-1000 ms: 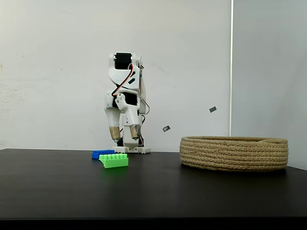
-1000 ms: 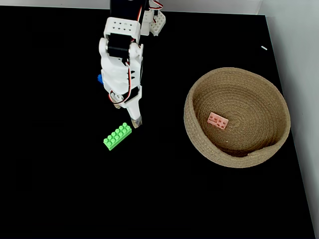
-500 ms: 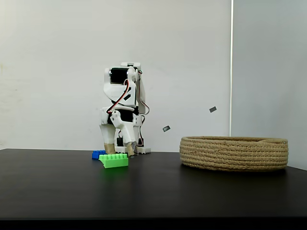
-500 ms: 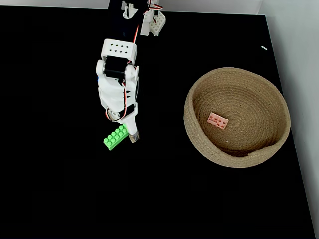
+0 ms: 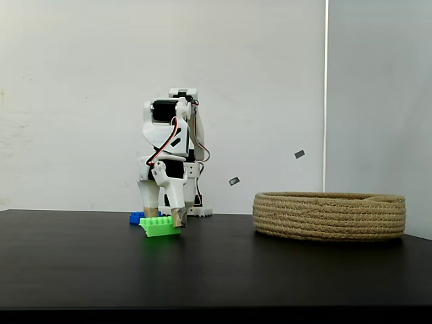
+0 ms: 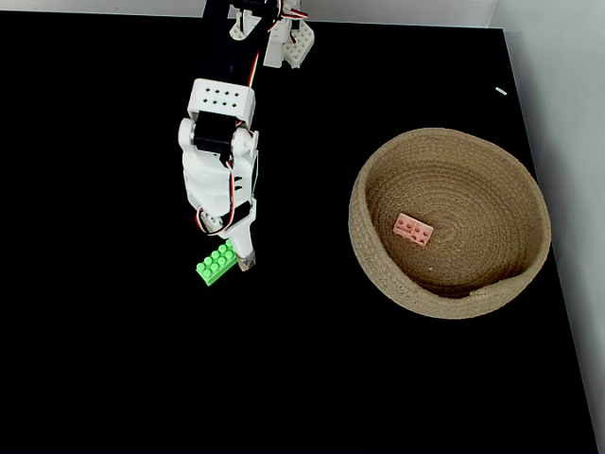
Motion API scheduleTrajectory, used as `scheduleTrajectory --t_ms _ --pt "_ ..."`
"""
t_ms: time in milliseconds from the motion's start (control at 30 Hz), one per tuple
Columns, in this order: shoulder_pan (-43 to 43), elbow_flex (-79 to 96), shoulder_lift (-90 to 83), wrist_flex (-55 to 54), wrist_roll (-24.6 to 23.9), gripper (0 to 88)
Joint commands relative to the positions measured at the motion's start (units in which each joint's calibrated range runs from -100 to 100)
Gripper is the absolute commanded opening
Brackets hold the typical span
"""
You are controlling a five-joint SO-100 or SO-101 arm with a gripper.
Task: Place the lego blocks in the tray
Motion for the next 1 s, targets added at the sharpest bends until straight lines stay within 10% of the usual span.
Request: scheduleTrajectory --t_ms 0,133,467,967 --pt "0.35 -0.59 -1.92 -0.59 0.29 19.3" --pt "0.27 -0.77 -1.49 -0.84 0.49 0.3" --pt "-3.69 0.14 -10.26 9.33 -5.32 0.1" --pt "-32.13 21.03 -57.46 16.49 -23.20 0.1"
